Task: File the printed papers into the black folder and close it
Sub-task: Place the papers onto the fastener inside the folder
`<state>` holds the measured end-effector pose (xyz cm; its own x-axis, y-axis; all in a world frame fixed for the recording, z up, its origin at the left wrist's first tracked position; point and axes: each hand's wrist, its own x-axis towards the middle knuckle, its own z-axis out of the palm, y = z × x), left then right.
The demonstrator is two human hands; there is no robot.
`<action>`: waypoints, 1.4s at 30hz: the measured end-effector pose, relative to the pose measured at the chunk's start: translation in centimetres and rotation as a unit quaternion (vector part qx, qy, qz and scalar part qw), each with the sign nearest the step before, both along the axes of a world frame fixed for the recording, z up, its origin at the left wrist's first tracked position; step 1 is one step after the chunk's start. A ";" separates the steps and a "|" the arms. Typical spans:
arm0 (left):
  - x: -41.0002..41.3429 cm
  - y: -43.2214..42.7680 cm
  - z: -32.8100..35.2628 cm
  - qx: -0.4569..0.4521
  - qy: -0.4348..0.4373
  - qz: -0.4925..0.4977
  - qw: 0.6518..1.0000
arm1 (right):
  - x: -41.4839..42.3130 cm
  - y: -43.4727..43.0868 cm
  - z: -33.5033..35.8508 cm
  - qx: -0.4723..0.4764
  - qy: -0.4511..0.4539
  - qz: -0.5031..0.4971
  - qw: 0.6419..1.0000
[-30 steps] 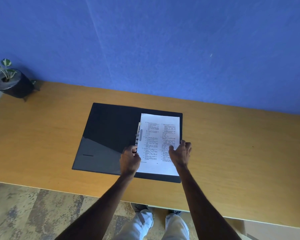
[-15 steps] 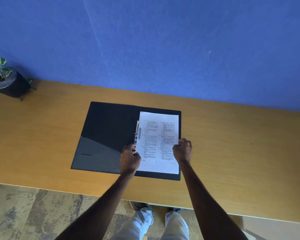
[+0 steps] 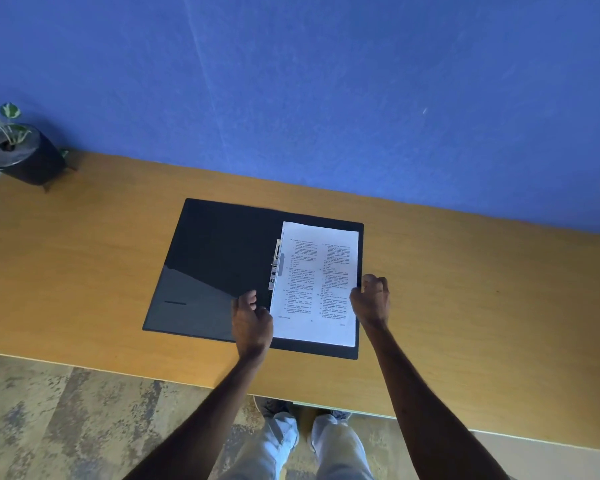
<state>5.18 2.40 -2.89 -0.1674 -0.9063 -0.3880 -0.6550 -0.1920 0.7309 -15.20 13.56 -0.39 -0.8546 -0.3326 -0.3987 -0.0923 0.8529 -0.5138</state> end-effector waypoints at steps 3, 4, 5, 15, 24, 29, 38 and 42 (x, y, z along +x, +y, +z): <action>0.5 1.6 0.4 0.034 0.034 0.089 0.995 | -1.1 -0.2 0.6 -0.008 0.019 0.033 0.999; 0.6 2.3 0.5 0.051 0.050 0.117 0.991 | -1.5 -0.4 0.8 -0.011 0.025 0.053 0.998; 0.6 3.0 0.5 0.064 0.068 0.146 0.985 | -1.9 -0.7 0.9 -0.013 0.031 0.078 0.996; -2.1 8.7 2.2 0.362 0.124 0.268 0.884 | -5.6 -7.3 2.2 0.056 0.089 0.358 0.928; -4.8 8.6 2.0 0.422 0.141 0.278 0.851 | -8.0 -12.4 1.8 0.141 0.116 0.442 0.878; -5.2 8.6 2.4 0.431 0.179 0.312 0.828 | -8.2 -13.0 1.1 0.145 0.099 0.443 0.879; -5.8 8.4 2.6 0.413 0.169 0.281 0.850 | -8.5 -13.6 0.8 0.140 0.092 0.434 0.885; -5.6 8.6 2.0 0.402 0.153 0.294 0.854 | -8.4 -13.3 0.7 0.137 0.091 0.433 0.886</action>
<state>-0.40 10.96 -0.84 0.0192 -0.3309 -0.9435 -0.0749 -0.9415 0.3286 -23.62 0.28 0.33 -0.3839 -0.8077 -0.4475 -0.8336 0.5116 -0.2083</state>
